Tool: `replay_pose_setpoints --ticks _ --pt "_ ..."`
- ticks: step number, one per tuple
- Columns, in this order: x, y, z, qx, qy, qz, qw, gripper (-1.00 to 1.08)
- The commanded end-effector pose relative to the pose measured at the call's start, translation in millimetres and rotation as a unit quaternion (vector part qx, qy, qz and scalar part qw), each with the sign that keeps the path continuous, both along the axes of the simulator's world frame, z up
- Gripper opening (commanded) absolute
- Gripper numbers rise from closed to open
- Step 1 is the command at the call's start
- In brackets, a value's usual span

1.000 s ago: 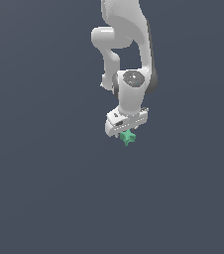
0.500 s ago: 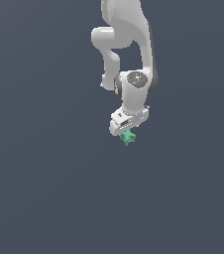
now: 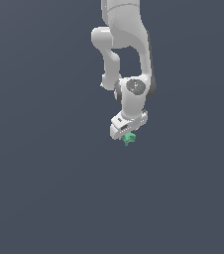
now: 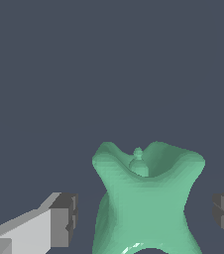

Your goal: Pick up the object and move it to a goal position.

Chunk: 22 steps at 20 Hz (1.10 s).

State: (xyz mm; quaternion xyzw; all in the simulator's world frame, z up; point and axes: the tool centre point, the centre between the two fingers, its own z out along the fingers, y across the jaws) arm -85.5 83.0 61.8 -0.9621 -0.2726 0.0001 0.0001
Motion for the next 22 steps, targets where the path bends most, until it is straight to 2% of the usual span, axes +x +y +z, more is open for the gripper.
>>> replay_pose_setpoints --ticks 1,7,8,22 --pt "-0.5 0.3 -11.4 0.0 0.0 0.001 1.0 1.0" --pt "0.0 0.1 -21.8 0.0 0.0 0.001 1.0 1.0" --pt "0.0 0.1 -21.8 0.0 0.0 0.001 1.0 -1.0" --pt "1.0 -2.1 -16.4 0.0 0.0 0.001 1.0 -1.0"
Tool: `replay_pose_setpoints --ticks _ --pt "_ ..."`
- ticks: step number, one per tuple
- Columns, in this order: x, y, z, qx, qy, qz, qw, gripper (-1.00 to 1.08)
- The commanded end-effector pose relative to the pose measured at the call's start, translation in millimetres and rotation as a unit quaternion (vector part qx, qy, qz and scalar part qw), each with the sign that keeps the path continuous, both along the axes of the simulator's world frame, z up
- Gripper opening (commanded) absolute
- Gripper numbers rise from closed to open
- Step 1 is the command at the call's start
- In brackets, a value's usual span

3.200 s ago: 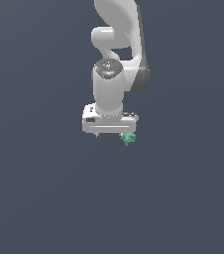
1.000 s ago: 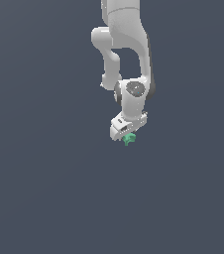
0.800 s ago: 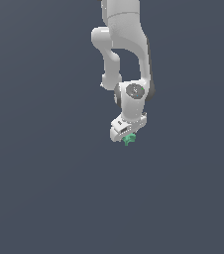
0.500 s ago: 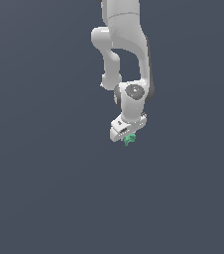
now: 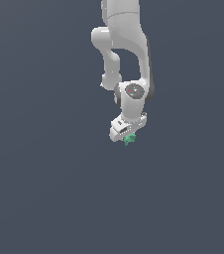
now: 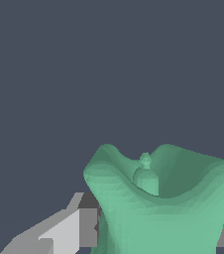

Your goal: Pick up the object and move it to a goal position.

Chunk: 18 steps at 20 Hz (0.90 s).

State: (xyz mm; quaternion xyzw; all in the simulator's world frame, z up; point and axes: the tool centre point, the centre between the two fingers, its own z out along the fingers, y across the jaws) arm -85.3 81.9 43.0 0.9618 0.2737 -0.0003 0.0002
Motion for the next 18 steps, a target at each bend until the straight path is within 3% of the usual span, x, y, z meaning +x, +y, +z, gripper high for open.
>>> replay_pose_setpoints --ticks 1,9,18 --pt "1.3 -1.9 5.1 0.0 0.0 0.0 1.0 -1.0" --pt "9.7 -16.4 46.6 0.0 0.0 0.0 1.0 -1.0" --pt "27.1 -45.2 130.6 0.001 0.0 0.001 1.0 -1.0"
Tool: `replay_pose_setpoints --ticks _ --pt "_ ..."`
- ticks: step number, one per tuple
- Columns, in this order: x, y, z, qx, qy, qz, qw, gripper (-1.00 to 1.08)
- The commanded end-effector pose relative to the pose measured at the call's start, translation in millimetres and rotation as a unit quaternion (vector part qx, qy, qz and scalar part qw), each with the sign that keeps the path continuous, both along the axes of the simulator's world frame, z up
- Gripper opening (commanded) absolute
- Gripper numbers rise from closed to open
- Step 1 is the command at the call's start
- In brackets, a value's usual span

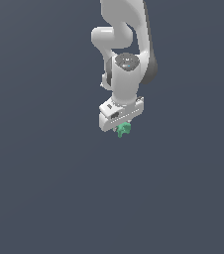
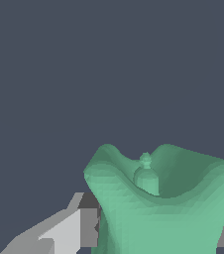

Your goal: Pick up the object and move it to a goal position.

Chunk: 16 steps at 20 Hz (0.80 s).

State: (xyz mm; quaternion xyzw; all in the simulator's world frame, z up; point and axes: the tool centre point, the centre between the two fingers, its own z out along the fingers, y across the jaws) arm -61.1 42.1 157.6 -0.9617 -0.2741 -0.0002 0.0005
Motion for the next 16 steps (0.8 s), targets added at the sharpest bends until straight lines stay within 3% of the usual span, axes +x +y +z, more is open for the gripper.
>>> replay_pose_setpoints --ticks 1,16 --pt "5.1 -8.9 26.4 0.0 0.0 0.0 1.0 -1.0" --pt "39.7 -60.4 173.3 0.0 0.0 0.0 1.0 -1.0"
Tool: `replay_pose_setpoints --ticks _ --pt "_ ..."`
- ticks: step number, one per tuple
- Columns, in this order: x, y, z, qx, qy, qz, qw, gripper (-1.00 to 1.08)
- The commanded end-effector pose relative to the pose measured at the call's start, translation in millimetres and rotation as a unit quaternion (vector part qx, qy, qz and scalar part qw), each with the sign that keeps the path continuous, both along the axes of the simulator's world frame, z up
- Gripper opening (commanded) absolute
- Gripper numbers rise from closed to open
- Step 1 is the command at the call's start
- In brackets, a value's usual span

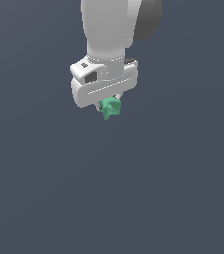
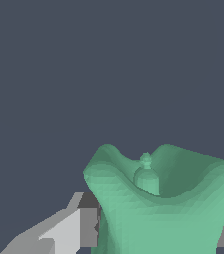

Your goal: Pick up the object and move it to a goal position.

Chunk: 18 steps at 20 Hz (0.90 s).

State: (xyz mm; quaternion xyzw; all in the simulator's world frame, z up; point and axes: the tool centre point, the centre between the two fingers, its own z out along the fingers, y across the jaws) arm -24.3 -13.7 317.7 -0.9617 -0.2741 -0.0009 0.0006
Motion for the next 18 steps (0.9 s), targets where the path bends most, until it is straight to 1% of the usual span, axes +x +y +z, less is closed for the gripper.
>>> replay_pose_setpoints --ticks 1,9,18 --pt "4.9 -7.3 20.7 0.0 0.001 0.0 1.0 -1.0" --pt "17.2 -22.2 62.4 -0.001 0.001 0.0 1.0 -1.0" --pt "22.3 -26.8 75.5 -0.001 0.001 0.0 1.0 -1.0"
